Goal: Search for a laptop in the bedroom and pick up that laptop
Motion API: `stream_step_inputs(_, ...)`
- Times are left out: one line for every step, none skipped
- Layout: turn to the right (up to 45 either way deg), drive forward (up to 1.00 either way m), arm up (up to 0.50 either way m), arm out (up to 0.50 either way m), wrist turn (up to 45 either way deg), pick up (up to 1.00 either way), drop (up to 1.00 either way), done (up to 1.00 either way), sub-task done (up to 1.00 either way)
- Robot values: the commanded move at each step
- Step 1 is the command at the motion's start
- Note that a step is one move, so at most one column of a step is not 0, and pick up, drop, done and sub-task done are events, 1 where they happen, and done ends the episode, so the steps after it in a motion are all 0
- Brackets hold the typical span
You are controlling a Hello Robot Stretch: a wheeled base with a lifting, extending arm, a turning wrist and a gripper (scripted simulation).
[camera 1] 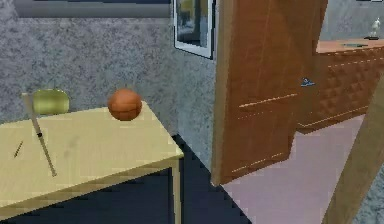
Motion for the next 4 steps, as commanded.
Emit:
stream_step_inputs(0.0, 0.65, 0.00, 0.00, 0.0, 0.00, 0.00, 0.00, 0.00)
stream_step_inputs(42.0, 0.00, 0.00, 0.00, 0.0, 0.00, 0.00, 0.00, 0.00)
stream_step_inputs(0.0, 0.45, 0.00, 0.00, 0.0, 0.00, 0.00, 0.00, 0.00)
stream_step_inputs(21.0, 0.00, 0.00, 0.00, 0.0, 0.00, 0.00, 0.00, 0.00)
